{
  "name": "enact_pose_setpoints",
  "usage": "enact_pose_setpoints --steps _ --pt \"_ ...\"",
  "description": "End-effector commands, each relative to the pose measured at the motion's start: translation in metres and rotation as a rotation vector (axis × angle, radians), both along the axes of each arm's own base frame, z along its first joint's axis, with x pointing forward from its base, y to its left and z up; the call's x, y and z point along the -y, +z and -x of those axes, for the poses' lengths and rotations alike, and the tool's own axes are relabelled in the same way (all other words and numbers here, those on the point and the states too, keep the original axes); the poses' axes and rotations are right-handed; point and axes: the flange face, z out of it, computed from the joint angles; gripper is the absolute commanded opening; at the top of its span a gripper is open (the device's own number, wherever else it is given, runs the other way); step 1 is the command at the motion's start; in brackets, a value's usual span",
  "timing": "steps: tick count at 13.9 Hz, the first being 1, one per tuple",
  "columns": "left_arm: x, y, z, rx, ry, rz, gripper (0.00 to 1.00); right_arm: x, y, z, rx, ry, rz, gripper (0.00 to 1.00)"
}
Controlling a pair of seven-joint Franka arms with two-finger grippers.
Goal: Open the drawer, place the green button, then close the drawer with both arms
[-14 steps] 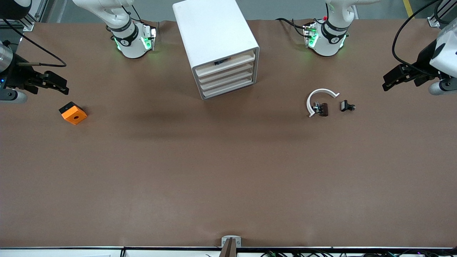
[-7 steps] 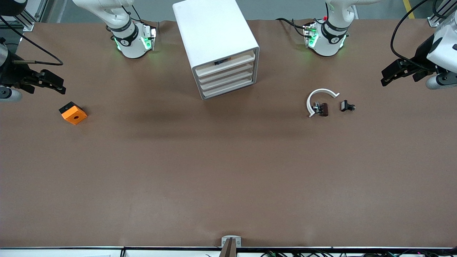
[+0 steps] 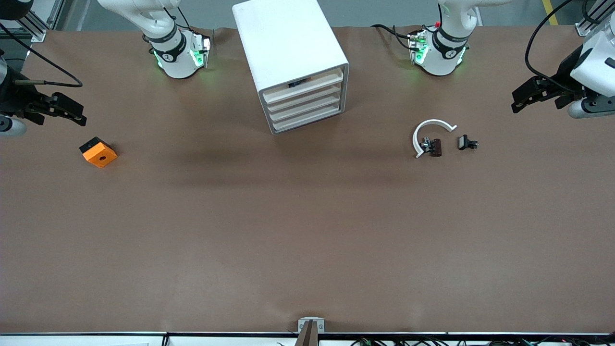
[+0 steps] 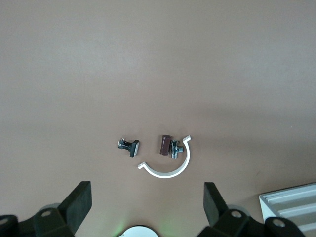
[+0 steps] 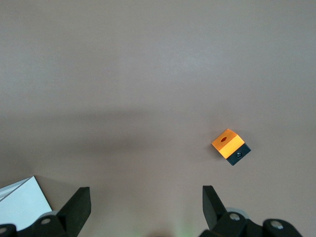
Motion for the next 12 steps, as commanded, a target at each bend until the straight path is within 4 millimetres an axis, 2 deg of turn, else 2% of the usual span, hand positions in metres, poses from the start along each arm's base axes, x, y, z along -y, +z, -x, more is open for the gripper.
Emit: enact_pose_setpoints --steps 1,4,12 --pt "-0.003 0.007 0.009 -0.003 -0.025 -0.008 1.00 0.005 0.008 0.002 0.001 0.002 0.007 1.00" --pt "-0.002 0.011 0.005 0.006 -0.022 -0.006 1.00 0.010 0.013 0.002 0.012 -0.008 0.007 1.00" --pt "-0.017 0.016 -0.001 0.017 0.010 -0.004 1.00 0.009 0.012 0.001 0.012 -0.008 0.006 1.00"
